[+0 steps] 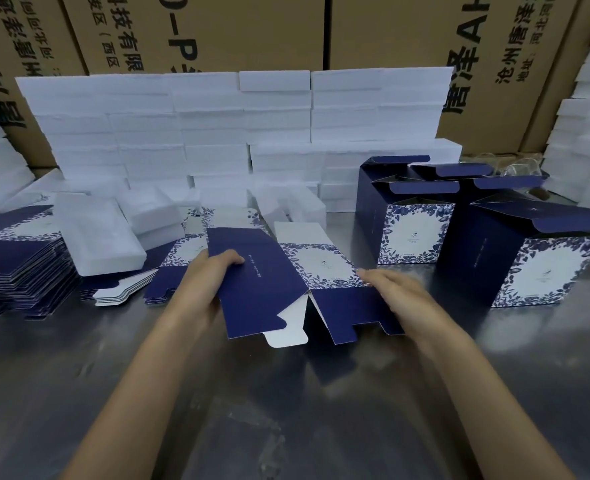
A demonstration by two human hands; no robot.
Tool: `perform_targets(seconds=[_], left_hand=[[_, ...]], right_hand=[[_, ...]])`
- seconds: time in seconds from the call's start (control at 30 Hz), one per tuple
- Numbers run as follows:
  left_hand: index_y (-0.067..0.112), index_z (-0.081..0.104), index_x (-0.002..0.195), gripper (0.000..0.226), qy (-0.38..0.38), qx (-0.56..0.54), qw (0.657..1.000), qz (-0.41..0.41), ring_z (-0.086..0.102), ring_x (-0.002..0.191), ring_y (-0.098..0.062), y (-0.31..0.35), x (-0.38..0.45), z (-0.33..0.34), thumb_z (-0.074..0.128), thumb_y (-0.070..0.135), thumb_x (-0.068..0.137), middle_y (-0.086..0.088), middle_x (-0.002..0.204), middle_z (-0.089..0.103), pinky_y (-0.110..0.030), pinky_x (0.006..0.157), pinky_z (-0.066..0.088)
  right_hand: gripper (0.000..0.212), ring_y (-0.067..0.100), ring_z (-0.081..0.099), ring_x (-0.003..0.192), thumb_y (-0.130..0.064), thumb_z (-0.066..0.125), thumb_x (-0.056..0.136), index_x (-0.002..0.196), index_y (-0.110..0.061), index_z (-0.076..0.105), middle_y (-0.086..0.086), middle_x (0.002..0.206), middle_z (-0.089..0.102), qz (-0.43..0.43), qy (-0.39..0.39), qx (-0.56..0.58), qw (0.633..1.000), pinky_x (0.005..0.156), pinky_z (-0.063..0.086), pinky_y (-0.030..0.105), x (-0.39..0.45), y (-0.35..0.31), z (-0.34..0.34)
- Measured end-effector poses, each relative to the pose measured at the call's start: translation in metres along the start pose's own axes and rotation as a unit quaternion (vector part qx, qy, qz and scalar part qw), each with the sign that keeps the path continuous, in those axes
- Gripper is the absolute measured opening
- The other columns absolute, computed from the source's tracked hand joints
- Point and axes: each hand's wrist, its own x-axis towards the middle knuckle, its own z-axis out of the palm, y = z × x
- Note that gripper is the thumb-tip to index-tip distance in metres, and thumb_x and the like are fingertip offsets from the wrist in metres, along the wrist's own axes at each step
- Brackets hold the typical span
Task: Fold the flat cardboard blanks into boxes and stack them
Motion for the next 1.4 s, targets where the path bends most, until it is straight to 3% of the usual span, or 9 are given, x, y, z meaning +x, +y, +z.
perform_targets(seconds=[0.17, 0.3, 0.47, 0.57, 0.7, 0.87, 1.0, 1.2, 1.4], left_hand=[[0.024, 0.065, 0.111, 0.022, -0.085, 0.042, 0.993, 0.065, 0.076, 0.079, -0.018, -0.004, -0.01, 0.011, 0.066, 0.019, 0.089, 0.002, 0.095, 0.078, -0.03, 0.058, 0.059], [0.03, 0.072, 0.116, 0.034, -0.145, -0.04, 0.987, 0.061, 0.074, 0.098, -0.02, -0.003, -0.018, 0.019, 0.059, 0.05, 0.092, 0.002, 0.112, 0.075, -0.031, 0.069, 0.06], [0.024, 0.072, 0.118, 0.064, -0.223, -0.124, 0.967, 0.018, 0.067, 0.112, -0.029, -0.007, -0.022, 0.037, 0.043, 0.071, 0.088, -0.008, 0.127, 0.068, -0.041, 0.089, 0.056], [0.031, 0.056, 0.139, 0.06, -0.207, -0.073, 0.973, 0.066, 0.058, 0.127, -0.027, -0.012, -0.015, 0.053, 0.041, 0.066, 0.094, 0.0, 0.14, 0.06, -0.048, 0.107, 0.045], [0.053, 0.018, 0.151, 0.09, -0.127, 0.087, 0.977, 0.15, 0.056, 0.121, 0.0, -0.012, -0.012, 0.062, 0.056, 0.082, 0.075, 0.027, 0.136, 0.055, -0.032, 0.101, 0.048], [0.043, 0.017, 0.153, 0.116, 0.039, 0.279, 0.932, 0.226, 0.028, 0.139, -0.02, -0.021, -0.003, 0.067, 0.073, 0.079, 0.058, 0.0, 0.145, 0.039, -0.045, 0.114, 0.033], [0.035, 0.016, 0.155, 0.114, 0.035, 0.271, 0.928, 0.254, 0.034, 0.137, -0.018, -0.027, 0.003, 0.06, 0.084, 0.057, 0.066, -0.001, 0.146, 0.038, -0.038, 0.112, 0.034], [0.031, 0.07, 0.108, 0.04, -0.068, 0.169, 0.972, 0.151, 0.073, 0.092, -0.007, -0.022, 0.004, 0.032, 0.068, 0.061, 0.08, 0.014, 0.096, 0.077, -0.015, 0.067, 0.052], [0.036, 0.069, 0.107, 0.022, -0.073, 0.16, 0.959, 0.22, 0.07, 0.099, -0.002, -0.024, 0.003, 0.031, 0.055, 0.051, 0.097, 0.019, 0.106, 0.074, -0.028, 0.087, 0.054]], right_hand=[[0.047, -0.011, 0.047, 0.119, -0.093, 0.064, 0.049, 0.093, -0.081, 0.054, -0.04, 0.113, 0.054, -0.106, -0.043, -0.105, 0.988, 0.1, 0.035, 0.014, -0.023, -0.016, 0.011], [0.142, 0.005, 0.034, 0.145, -0.101, 0.064, 0.032, 0.156, -0.039, 0.034, -0.019, 0.159, 0.034, -0.094, -0.062, -0.061, 0.992, 0.114, 0.029, 0.028, -0.026, -0.016, 0.011], [0.032, -0.017, 0.064, 0.099, -0.076, 0.072, 0.07, 0.1, -0.064, 0.068, -0.036, 0.11, 0.069, -0.116, -0.121, 0.074, 0.983, 0.084, 0.044, 0.012, -0.036, -0.024, 0.015], [0.058, 0.011, 0.072, 0.109, -0.059, 0.085, 0.068, 0.121, -0.036, 0.072, -0.009, 0.12, 0.075, -0.062, -0.176, 0.245, 0.951, 0.097, 0.054, 0.038, -0.033, -0.021, 0.008], [0.025, 0.022, 0.076, 0.077, -0.032, 0.077, 0.064, 0.084, -0.02, 0.083, 0.006, 0.097, 0.078, -0.003, -0.227, 0.356, 0.906, 0.063, 0.06, 0.033, -0.028, -0.021, -0.008], [0.026, 0.027, 0.077, 0.085, -0.026, 0.077, 0.074, 0.096, -0.013, 0.082, 0.01, 0.102, 0.079, -0.019, -0.173, 0.303, 0.937, 0.067, 0.062, 0.036, -0.021, -0.016, -0.017], [0.019, 0.026, 0.078, 0.086, -0.015, 0.067, 0.093, 0.111, -0.013, 0.073, 0.009, 0.104, 0.079, -0.032, -0.133, 0.279, 0.951, 0.063, 0.062, 0.034, -0.015, -0.01, -0.022], [0.018, 0.028, 0.078, 0.09, -0.024, 0.077, 0.078, 0.093, -0.018, 0.084, 0.011, 0.107, 0.078, -0.025, -0.134, 0.323, 0.936, 0.066, 0.062, 0.037, -0.014, -0.007, -0.032], [0.026, 0.027, 0.075, 0.104, -0.026, 0.06, 0.1, 0.119, -0.013, 0.073, 0.011, 0.119, 0.075, -0.048, -0.101, 0.317, 0.942, 0.075, 0.063, 0.037, -0.006, -0.005, -0.037]])
